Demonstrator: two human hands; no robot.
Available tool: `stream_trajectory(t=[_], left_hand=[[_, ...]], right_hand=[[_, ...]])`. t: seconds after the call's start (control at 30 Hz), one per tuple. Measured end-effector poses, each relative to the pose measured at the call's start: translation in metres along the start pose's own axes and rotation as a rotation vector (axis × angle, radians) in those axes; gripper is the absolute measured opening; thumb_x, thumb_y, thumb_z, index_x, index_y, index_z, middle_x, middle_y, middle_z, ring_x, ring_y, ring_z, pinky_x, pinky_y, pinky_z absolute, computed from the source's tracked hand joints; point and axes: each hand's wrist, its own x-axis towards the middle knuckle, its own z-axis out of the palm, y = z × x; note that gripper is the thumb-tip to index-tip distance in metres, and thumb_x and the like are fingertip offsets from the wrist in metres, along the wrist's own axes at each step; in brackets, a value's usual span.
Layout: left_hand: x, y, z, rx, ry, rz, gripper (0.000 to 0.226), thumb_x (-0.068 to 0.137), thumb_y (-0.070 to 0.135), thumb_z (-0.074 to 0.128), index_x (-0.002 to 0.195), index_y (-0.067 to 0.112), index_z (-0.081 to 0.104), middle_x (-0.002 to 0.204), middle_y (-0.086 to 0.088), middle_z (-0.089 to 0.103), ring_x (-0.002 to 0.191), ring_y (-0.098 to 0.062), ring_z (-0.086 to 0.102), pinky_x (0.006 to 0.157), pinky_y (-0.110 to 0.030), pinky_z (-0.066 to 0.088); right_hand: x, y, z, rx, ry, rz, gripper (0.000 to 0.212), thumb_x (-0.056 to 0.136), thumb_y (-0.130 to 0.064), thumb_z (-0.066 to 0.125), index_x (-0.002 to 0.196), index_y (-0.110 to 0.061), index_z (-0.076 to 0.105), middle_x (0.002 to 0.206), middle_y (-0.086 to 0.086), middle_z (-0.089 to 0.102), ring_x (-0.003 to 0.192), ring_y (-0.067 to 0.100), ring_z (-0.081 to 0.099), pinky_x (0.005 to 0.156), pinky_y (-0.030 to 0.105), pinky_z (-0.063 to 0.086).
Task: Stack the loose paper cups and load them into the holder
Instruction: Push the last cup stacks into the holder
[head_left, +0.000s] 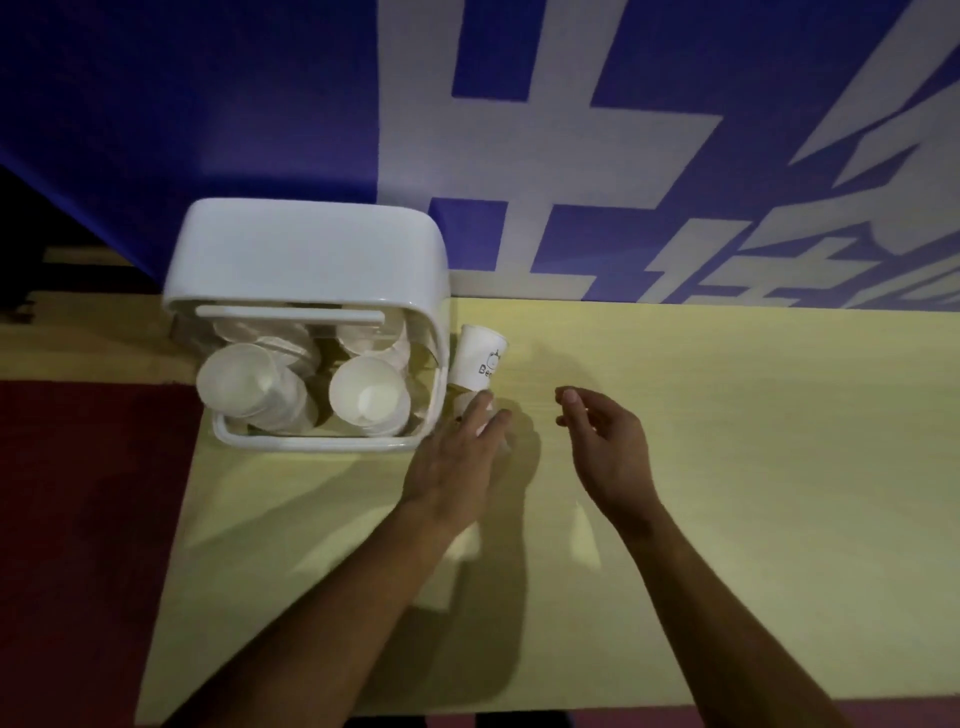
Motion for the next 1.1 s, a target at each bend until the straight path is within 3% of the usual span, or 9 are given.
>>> stream_trajectory(t=[0.13, 0.23, 0.37, 0.5, 0.6, 0.77, 0.87, 0.97, 1.1], left_hand=[[0.01, 0.004, 0.015, 0.181, -0.066, 0.037, 0.07, 0.078, 0.005, 0.073, 0.143, 0.021, 0.051, 0.163, -0.012, 0.031, 0.099, -0.031, 0.068, 0.081, -0.038, 0.053], [0.012, 0.015, 0.024, 0.29, -0.066, -0.012, 0.077, 0.071, 0.006, 0.075, 0.143, 0.022, 0.053, 0.155, -0.015, 0.042, 0.1, -0.021, 0.071, 0.067, -0.03, 0.056], [0.011, 0.023, 0.032, 0.277, -0.002, -0.052, 0.061, 0.056, 0.007, 0.084, 0.114, 0.018, 0.068, 0.109, -0.01, 0.063, 0.054, -0.021, 0.064, 0.035, -0.025, 0.043], [0.008, 0.028, 0.017, 0.126, -0.131, -0.239, 0.064, 0.084, 0.041, 0.072, 0.139, 0.025, 0.043, 0.129, 0.001, 0.051, 0.093, -0.025, 0.069, 0.067, -0.034, 0.053], [-0.006, 0.036, -0.007, -0.136, -0.087, -0.385, 0.056, 0.084, 0.061, 0.064, 0.127, 0.034, 0.041, 0.12, 0.009, 0.061, 0.1, -0.022, 0.066, 0.083, -0.035, 0.052], [-0.048, 0.045, -0.036, -0.554, 0.091, -0.622, 0.067, 0.068, 0.079, 0.07, 0.117, 0.043, 0.042, 0.102, 0.019, 0.067, 0.093, -0.013, 0.066, 0.082, -0.036, 0.056], [-0.075, 0.043, -0.038, -0.613, 0.202, -0.647, 0.075, 0.062, 0.094, 0.057, 0.118, 0.045, 0.045, 0.1, 0.021, 0.067, 0.09, -0.005, 0.066, 0.076, -0.032, 0.057], [-0.092, 0.04, -0.037, -0.599, 0.308, -0.68, 0.07, 0.063, 0.095, 0.052, 0.108, 0.041, 0.046, 0.094, 0.02, 0.067, 0.085, -0.006, 0.066, 0.071, -0.033, 0.057], [-0.104, 0.027, -0.045, -0.713, 0.4, -0.705, 0.054, 0.067, 0.066, 0.077, 0.106, 0.038, 0.052, 0.091, 0.02, 0.07, 0.084, -0.004, 0.067, 0.07, -0.029, 0.055]], right_hand=[[0.028, 0.019, -0.02, -0.117, -0.125, -0.036, 0.025, 0.103, -0.033, 0.059, 0.117, -0.02, 0.075, 0.11, -0.005, 0.075, 0.092, 0.007, 0.07, 0.074, 0.008, 0.046], [0.056, 0.02, -0.023, -0.198, -0.21, -0.046, 0.03, 0.101, -0.035, 0.062, 0.122, -0.017, 0.073, 0.115, -0.001, 0.075, 0.09, 0.009, 0.068, 0.083, 0.021, 0.052], [0.1, 0.006, 0.006, -0.298, -0.336, 0.026, 0.048, 0.097, -0.046, 0.065, 0.129, -0.01, 0.067, 0.119, 0.006, 0.073, 0.11, 0.021, 0.068, 0.094, 0.027, 0.047], [0.119, -0.017, 0.051, -0.137, -0.445, 0.321, 0.063, 0.087, -0.066, 0.067, 0.097, -0.004, 0.068, 0.093, 0.013, 0.073, 0.074, 0.025, 0.069, 0.063, 0.032, 0.057], [0.124, -0.023, 0.073, -0.073, -0.442, 0.421, 0.072, 0.082, -0.074, 0.067, 0.099, -0.004, 0.062, 0.087, 0.006, 0.064, 0.072, 0.021, 0.063, 0.058, 0.032, 0.055], [0.133, -0.025, 0.098, -0.087, -0.363, 0.4, 0.065, 0.085, -0.066, 0.067, 0.104, -0.004, 0.065, 0.086, 0.005, 0.066, 0.092, 0.027, 0.069, 0.088, 0.041, 0.061], [0.133, -0.025, 0.1, -0.035, -0.351, 0.437, 0.057, 0.083, -0.06, 0.071, 0.098, -0.005, 0.066, 0.095, 0.011, 0.072, 0.084, 0.026, 0.071, 0.072, 0.039, 0.064], [0.123, -0.025, 0.084, -0.068, -0.292, 0.342, 0.075, 0.078, -0.056, 0.075, 0.127, -0.002, 0.057, 0.111, 0.01, 0.069, 0.083, 0.023, 0.07, 0.047, 0.028, 0.053], [0.09, -0.023, 0.05, -0.09, -0.222, 0.045, 0.07, 0.085, -0.051, 0.076, 0.136, -0.013, 0.046, 0.117, -0.001, 0.061, 0.1, 0.023, 0.066, 0.062, 0.023, 0.053]])
